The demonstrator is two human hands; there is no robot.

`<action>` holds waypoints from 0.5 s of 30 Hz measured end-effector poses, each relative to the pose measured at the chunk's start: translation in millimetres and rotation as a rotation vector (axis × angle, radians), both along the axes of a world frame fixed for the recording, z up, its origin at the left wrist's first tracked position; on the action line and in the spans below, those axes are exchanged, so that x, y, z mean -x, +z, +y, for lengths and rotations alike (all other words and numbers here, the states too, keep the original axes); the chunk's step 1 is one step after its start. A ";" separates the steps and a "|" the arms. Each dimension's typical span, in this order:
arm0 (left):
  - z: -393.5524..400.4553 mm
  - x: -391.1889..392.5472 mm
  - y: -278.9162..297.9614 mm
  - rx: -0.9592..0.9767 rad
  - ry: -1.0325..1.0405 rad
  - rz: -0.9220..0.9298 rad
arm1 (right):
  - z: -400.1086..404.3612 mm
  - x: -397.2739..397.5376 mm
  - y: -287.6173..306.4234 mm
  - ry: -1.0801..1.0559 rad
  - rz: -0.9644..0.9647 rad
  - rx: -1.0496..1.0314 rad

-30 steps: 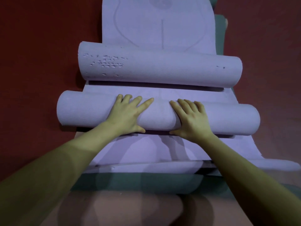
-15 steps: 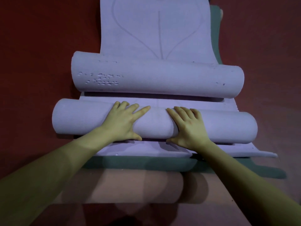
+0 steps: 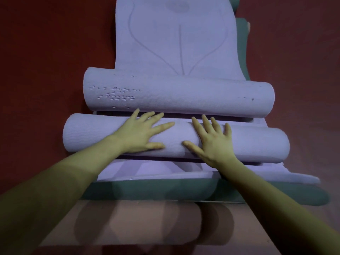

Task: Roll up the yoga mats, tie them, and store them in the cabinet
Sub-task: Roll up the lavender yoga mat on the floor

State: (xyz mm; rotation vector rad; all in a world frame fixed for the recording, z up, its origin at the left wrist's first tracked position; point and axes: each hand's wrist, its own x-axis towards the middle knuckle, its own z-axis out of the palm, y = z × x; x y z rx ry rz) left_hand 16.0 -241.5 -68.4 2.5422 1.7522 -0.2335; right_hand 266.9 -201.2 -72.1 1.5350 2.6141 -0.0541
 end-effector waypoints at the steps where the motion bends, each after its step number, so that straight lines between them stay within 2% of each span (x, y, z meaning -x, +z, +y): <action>1: 3.4 -0.4 0.2 0.031 0.098 -0.046 | 4.4 1.1 -0.4 -0.004 0.003 -0.001; 3: 16.0 -3.5 2.0 0.073 0.266 -0.114 | 14.9 3.6 0.5 -0.016 0.006 0.007; 6: 39.0 -4.9 3.6 0.111 0.348 -0.120 | 27.1 11.2 -1.3 -0.052 0.008 -0.077; 9: 58.1 -0.4 3.7 0.117 0.430 -0.100 | 17.4 17.7 -11.6 -0.073 0.138 -0.255; 11: 66.6 0.5 2.9 0.101 0.469 -0.084 | 8.6 19.3 -18.8 -0.058 0.164 -0.288; 15: 80.7 1.4 3.0 0.074 0.548 -0.100 | 28.7 25.8 -8.5 -0.080 0.157 -0.132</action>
